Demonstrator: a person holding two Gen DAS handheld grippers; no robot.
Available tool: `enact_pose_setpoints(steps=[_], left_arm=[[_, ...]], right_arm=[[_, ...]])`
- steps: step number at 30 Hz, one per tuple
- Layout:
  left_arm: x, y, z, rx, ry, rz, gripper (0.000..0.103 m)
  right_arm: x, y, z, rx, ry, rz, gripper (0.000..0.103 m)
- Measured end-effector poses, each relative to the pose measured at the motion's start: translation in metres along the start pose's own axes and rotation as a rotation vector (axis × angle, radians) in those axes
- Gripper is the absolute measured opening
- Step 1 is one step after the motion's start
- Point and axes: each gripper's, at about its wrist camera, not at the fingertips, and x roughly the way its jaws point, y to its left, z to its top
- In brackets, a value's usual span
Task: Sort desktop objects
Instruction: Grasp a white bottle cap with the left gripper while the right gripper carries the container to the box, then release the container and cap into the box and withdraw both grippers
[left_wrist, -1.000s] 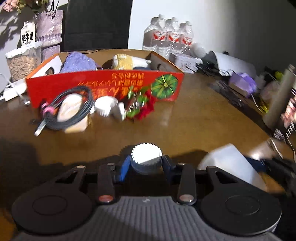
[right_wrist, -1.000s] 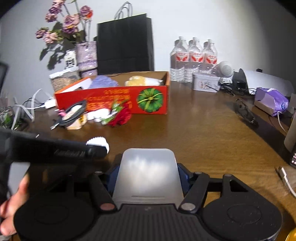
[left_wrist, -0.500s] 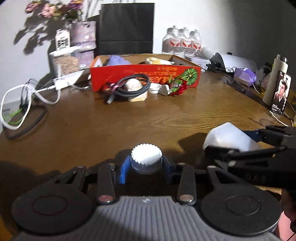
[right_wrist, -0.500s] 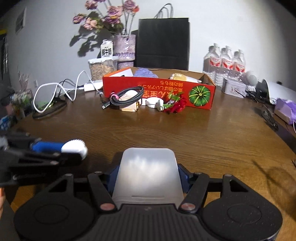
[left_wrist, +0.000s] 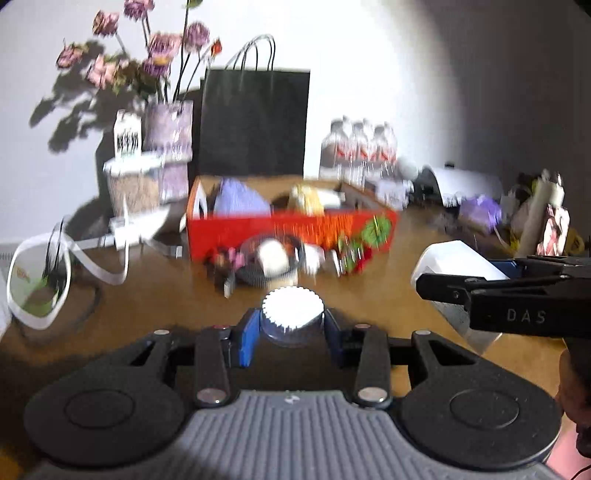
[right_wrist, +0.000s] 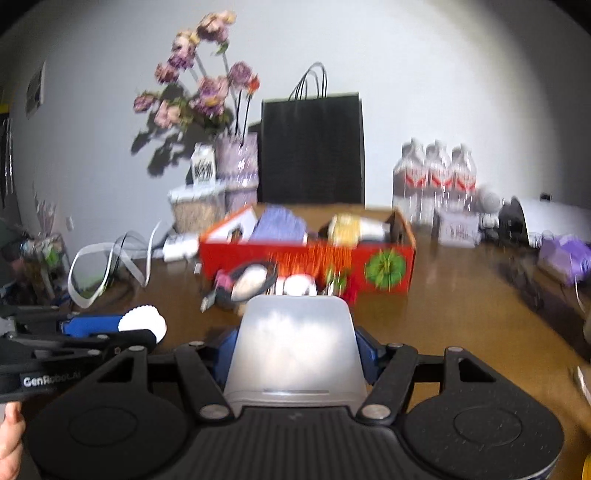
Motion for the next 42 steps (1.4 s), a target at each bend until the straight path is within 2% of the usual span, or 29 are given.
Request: enact_pose_setpoints(steps=[2,4,8,12,16,21,26,29,32,33,37,38,39,40,42], left_arm=[[0.017,0.008,0.022,-0.012,-0.020,-0.006,0.039],[0.039,0.022,0.048,-0.058,-0.026,-0.004,0.039],[0.094,0.047,0.103,-0.102,0.011,-0.003,0.039],[0.153,0.063,0.141,-0.062,0.069,0.066,0.039],[0.202,0.083,0.149,-0.073,0.119,0.107,0.039],[0.255,0.093,0.141,-0.078,0.247,0.124,0.039],[0.274,0.086,0.127,-0.012,0.307,0.110,0.040],[0.278,0.081,0.122,0.057,0.303,0.121,0.043],[0.275,0.080,0.125,0.047,0.317,0.100,0.054],[0.272,0.080,0.127,0.032,0.319,0.098,0.054],[0.258,0.078,0.144,0.013,0.315,0.115,0.058],[0.253,0.078,0.148,0.001,0.310,0.126,0.068],[0.249,0.078,0.152,-0.015,0.304,0.138,0.083],[0.243,0.078,0.154,-0.034,0.296,0.150,0.088],[0.229,0.073,0.154,-0.030,0.287,0.158,0.089]], right_arm=[[0.020,-0.004,0.026,0.017,-0.039,0.005,0.064],[0.047,-0.009,0.053,0.053,-0.042,0.024,0.064],[0.110,-0.021,0.107,0.120,-0.014,0.036,0.064],[0.178,-0.030,0.145,0.137,0.065,0.021,0.064],[0.242,-0.035,0.153,0.135,0.181,-0.026,0.064],[0.307,-0.048,0.127,0.213,0.362,-0.084,0.064],[0.324,-0.039,0.102,0.132,0.434,-0.104,0.064],[0.326,-0.039,0.100,0.111,0.460,-0.122,0.064],[0.311,-0.042,0.113,0.140,0.426,-0.136,0.075],[0.304,-0.043,0.120,0.153,0.404,-0.130,0.079],[0.278,-0.046,0.138,0.176,0.351,-0.116,0.081],[0.272,-0.045,0.140,0.175,0.343,-0.115,0.081],[0.267,-0.046,0.140,0.174,0.335,-0.115,0.081],[0.260,-0.046,0.139,0.173,0.326,-0.114,0.081],[0.243,-0.049,0.130,0.190,0.302,-0.101,0.081]])
